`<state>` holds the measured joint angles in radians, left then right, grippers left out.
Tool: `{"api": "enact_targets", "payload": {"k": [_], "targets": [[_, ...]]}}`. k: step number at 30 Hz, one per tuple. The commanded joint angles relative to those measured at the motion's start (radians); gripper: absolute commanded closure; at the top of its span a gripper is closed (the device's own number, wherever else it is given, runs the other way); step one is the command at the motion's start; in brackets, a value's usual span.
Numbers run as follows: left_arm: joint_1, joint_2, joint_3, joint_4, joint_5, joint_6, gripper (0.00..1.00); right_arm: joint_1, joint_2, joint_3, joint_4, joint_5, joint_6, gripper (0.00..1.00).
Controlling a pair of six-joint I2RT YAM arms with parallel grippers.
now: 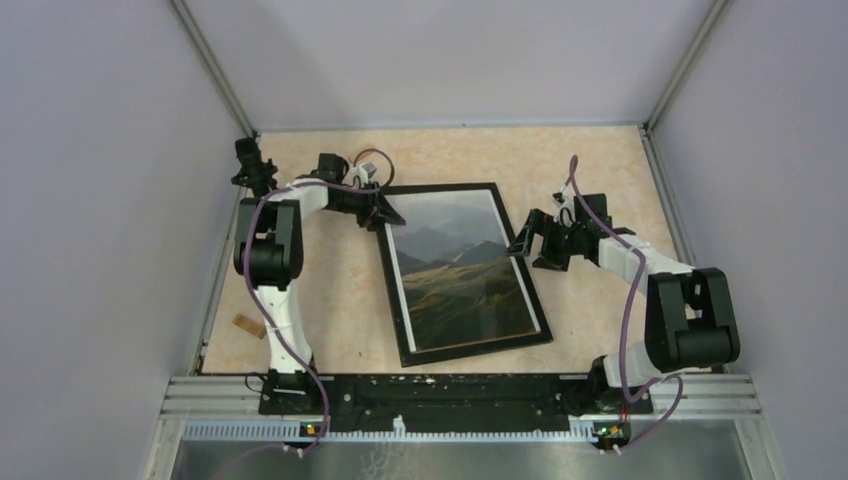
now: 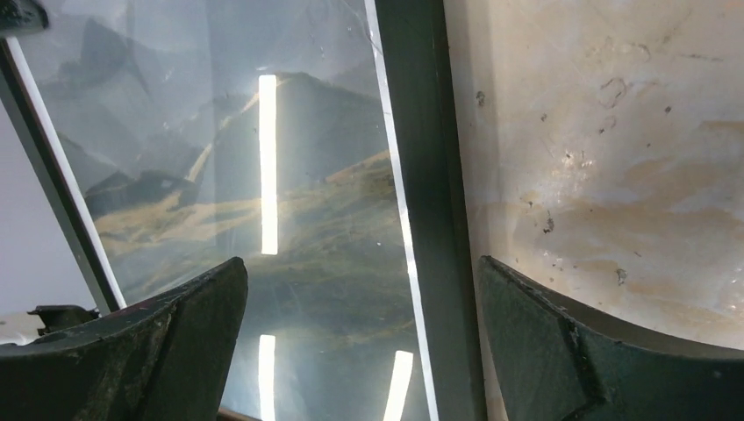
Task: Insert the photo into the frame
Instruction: Turn over the photo frame at the center of the board.
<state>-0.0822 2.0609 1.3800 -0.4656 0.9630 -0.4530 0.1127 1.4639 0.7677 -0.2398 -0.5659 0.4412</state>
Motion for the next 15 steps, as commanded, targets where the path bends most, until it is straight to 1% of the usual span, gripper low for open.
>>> {"api": "enact_targets", "payload": {"k": [1, 2, 3, 4, 5, 8, 10, 12, 14, 15], "targets": [[-0.007, 0.062, 0.11, 0.052, -0.249, 0.228, 1.0, -0.009, -0.001, -0.041, 0.101, -0.007, -0.004, 0.01], [-0.007, 0.075, 0.124, 0.059, -0.273, 0.224, 1.0, -0.009, -0.001, -0.048, 0.107, -0.006, -0.002, 0.01], [-0.007, 0.084, 0.139, 0.056, -0.299, 0.222, 0.91, -0.01, -0.001, -0.056, 0.111, -0.007, 0.001, 0.01], [-0.009, 0.089, 0.148, 0.059, -0.327, 0.218, 0.76, -0.01, -0.002, -0.063, 0.111, -0.012, 0.001, 0.01], [-0.009, 0.088, 0.156, 0.056, -0.369, 0.214, 0.64, -0.01, -0.011, -0.067, 0.105, -0.008, 0.001, 0.01], [-0.008, 0.068, 0.18, 0.001, -0.492, 0.227, 0.4, -0.01, -0.072, -0.061, 0.043, 0.041, -0.011, 0.01], [-0.015, 0.032, 0.17, -0.028, -0.576, 0.23, 0.25, -0.01, -0.143, -0.036, -0.028, 0.1, -0.022, 0.01], [-0.028, -0.023, 0.14, -0.029, -0.66, 0.212, 0.12, -0.009, -0.213, 0.004, -0.104, 0.145, -0.033, 0.01], [-0.052, -0.085, 0.115, -0.022, -0.742, 0.202, 0.03, -0.009, -0.271, 0.059, -0.189, 0.182, -0.054, 0.01], [-0.075, -0.115, 0.111, -0.027, -0.82, 0.204, 0.02, -0.009, -0.294, 0.088, -0.225, 0.197, -0.057, 0.01]]}}
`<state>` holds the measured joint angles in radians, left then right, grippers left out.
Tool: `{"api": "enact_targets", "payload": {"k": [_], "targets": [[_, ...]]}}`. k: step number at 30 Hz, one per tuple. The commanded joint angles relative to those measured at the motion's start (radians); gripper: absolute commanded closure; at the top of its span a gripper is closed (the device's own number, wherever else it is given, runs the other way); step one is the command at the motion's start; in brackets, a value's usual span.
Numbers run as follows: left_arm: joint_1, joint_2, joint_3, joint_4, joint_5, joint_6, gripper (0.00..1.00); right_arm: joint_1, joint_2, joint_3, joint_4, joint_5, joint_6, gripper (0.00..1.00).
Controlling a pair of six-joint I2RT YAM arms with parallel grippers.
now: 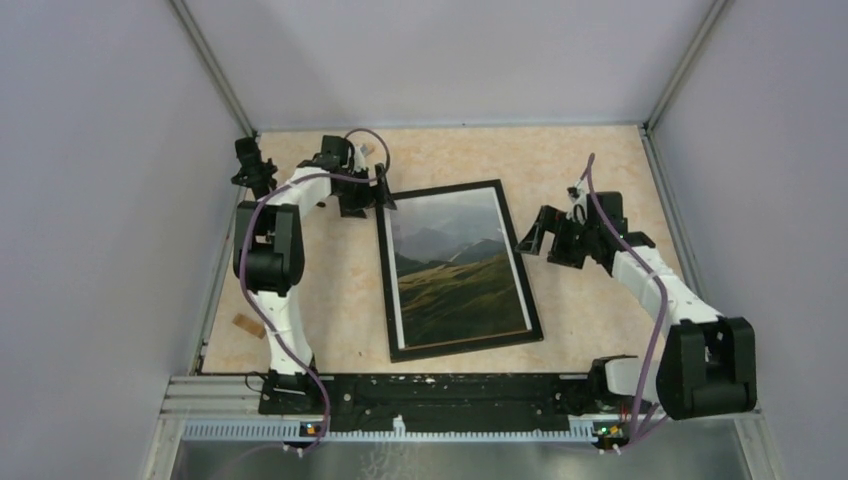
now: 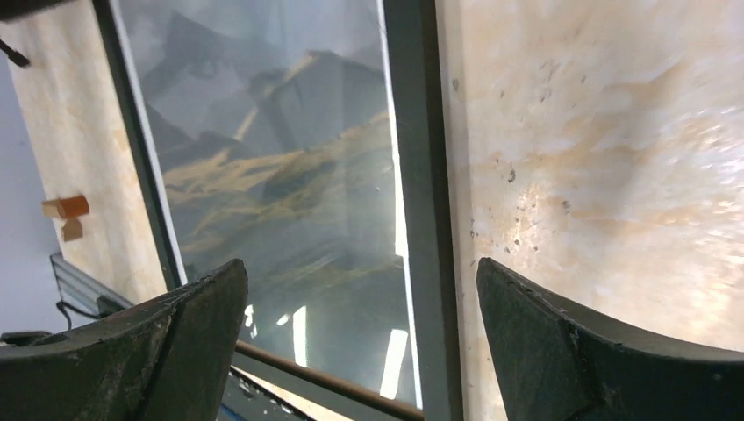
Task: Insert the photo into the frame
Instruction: Turn over the photo frame at the center of the board, then reset both arms
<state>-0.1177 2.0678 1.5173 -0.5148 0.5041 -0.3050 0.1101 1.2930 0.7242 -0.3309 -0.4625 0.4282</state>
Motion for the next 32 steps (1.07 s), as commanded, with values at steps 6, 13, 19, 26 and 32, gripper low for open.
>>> {"api": "enact_targets", "payload": {"k": [6, 13, 19, 26, 32], "targets": [[-0.213, -0.296, 0.013, -0.139, -0.738, 0.004, 0.02, -0.006, -0.245, 0.333, -0.409, 0.232, -0.084, 0.01], [-0.419, -0.695, -0.022, -0.052, -0.645, 0.11, 0.01, -0.005, -0.403, 0.522, -0.555, 0.22, -0.161, 0.01], [-0.428, -1.015, -0.084, 0.155, -0.47, 0.173, 0.01, -0.006, -0.523, 0.668, -0.565, 0.174, -0.174, 0.01], [-0.428, -1.215, -0.039, 0.251, -0.404, 0.223, 0.01, -0.006, -0.626, 0.832, -0.582, 0.19, -0.185, 0.01], [-0.428, -1.325, -0.052, 0.281, -0.433, 0.24, 0.01, -0.005, -0.716, 0.865, -0.532, 0.246, -0.158, 0.01]]}}
